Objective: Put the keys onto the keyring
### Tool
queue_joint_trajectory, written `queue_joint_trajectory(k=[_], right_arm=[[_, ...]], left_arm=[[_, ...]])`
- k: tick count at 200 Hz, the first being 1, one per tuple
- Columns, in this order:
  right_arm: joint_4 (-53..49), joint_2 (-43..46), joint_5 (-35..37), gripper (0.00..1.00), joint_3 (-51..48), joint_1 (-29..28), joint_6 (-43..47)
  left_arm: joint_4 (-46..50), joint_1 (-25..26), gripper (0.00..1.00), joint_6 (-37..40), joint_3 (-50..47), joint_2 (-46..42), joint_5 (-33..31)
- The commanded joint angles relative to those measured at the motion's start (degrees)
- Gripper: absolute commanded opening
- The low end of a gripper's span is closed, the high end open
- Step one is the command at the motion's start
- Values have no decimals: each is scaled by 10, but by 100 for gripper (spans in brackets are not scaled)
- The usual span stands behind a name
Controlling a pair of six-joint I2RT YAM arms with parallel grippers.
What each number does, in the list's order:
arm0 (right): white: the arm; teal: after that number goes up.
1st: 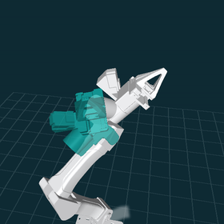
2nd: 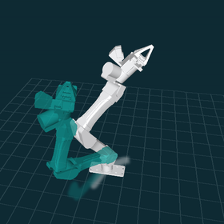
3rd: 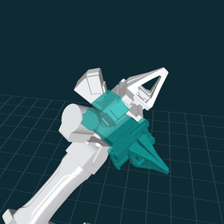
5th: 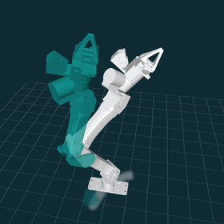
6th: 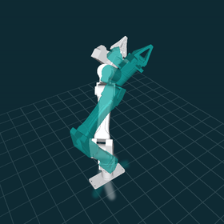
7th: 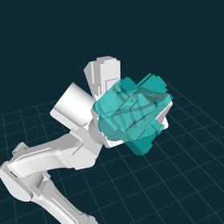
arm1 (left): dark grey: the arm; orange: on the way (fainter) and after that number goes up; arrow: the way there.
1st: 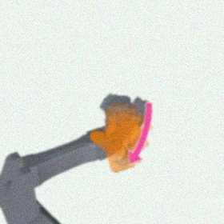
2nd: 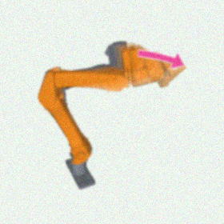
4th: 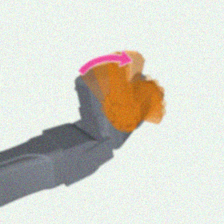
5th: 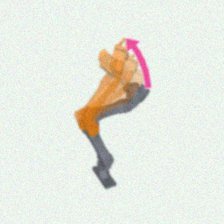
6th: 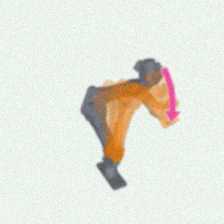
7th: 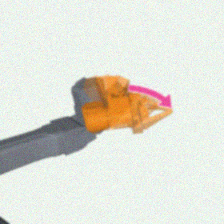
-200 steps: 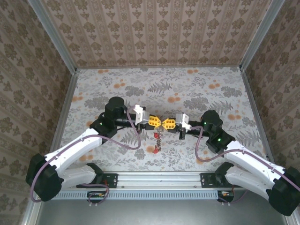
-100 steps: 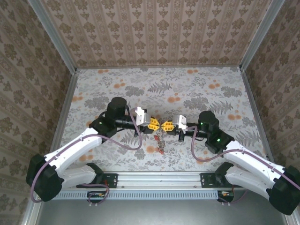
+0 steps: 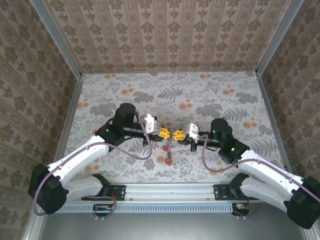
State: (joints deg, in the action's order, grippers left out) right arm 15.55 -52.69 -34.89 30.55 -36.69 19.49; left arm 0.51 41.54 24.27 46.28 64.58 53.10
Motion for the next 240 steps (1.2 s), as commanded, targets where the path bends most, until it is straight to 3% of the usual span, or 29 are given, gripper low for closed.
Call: queue_joint_trajectory(k=[1, 25, 61, 147, 179, 197, 224, 240], right_arm=[[32, -5, -2, 14, -10, -1, -6], [41, -16, -10, 31, -18, 1, -10], [51, -40, -23, 34, -18, 3, -12], [68, -55, -43, 28, -2, 5, -13], [67, -57, -39, 18, 0, 6, -12], [65, -64, -32, 0, 0, 6, -9], [62, -55, 18, 2, -19, 13, -1], [-19, -55, 28, 15, -1, 16, 53]], left_arm=[[-45, 0, 0, 2, -9, -6, 3], [-61, 0, 0, -3, -14, -8, 7], [-75, 0, 0, -10, -18, -7, 23], [-73, 0, 0, -14, -17, -1, 41], [-73, -1, 0, -16, -18, 0, 44], [-79, 0, 0, -19, -21, 1, 43], [-76, -16, 0, -50, -31, -8, -3], [-76, -49, 15, -106, -44, -24, -47]])
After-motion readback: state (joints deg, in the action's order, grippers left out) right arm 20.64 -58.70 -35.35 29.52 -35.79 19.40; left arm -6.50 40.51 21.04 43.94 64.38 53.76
